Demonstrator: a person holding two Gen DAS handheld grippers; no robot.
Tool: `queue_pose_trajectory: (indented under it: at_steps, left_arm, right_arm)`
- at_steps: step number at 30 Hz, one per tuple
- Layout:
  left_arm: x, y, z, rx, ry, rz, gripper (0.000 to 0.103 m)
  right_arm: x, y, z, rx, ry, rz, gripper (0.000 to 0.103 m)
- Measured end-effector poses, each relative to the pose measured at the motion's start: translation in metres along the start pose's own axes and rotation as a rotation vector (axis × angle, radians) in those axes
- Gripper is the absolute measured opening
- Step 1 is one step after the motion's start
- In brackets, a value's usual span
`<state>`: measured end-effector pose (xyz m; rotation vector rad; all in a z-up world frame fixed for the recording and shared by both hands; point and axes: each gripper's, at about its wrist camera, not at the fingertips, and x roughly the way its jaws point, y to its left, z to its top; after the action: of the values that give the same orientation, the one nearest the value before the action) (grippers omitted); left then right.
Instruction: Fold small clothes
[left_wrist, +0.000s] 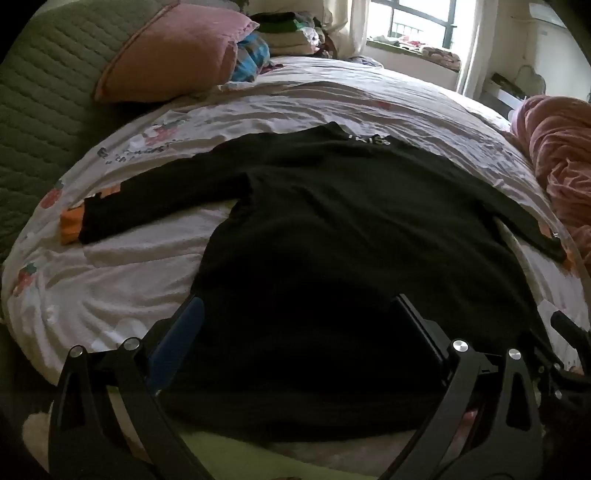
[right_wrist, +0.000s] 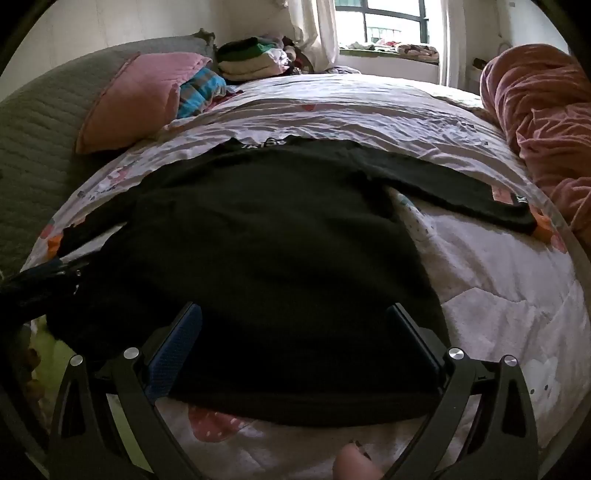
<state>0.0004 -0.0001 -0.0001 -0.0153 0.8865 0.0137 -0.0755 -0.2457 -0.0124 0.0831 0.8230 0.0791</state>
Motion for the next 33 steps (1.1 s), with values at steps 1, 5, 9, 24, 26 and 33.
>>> queue_pose_trajectory:
  at_steps: [1,5,9,24,26,33]
  left_arm:
    - [0.000,0.000,0.000,-0.003,0.002,-0.002,0.094]
    - [-0.003,-0.001,0.002,-0.010,-0.014,-0.014,0.094]
    - [-0.004,-0.005,-0.006,-0.009,-0.022,-0.010,0.094]
    - [-0.001,0.002,-0.002,-0.012,-0.016,-0.031,0.094]
    - [-0.002,0.002,-0.002,-0.014,-0.019,-0.031,0.094]
    - [-0.005,0.003,0.000,-0.011,-0.022,-0.032,0.094]
  right_arm:
    - [0.000,-0.001,0.000,-0.002,-0.003,0.000,0.099]
    - [-0.004,-0.009,-0.003,-0.012,-0.022,-0.004,0.099]
    - [-0.004,0.007,0.001,-0.044,-0.012,-0.030,0.099]
    - [-0.008,0.011,-0.002,-0.060,-0.033,0.000,0.099]
    - [-0.009,0.012,-0.002,-0.061,-0.036,-0.003,0.099]
    - [-0.009,0.013,-0.001,-0.063,-0.036,-0.004,0.099]
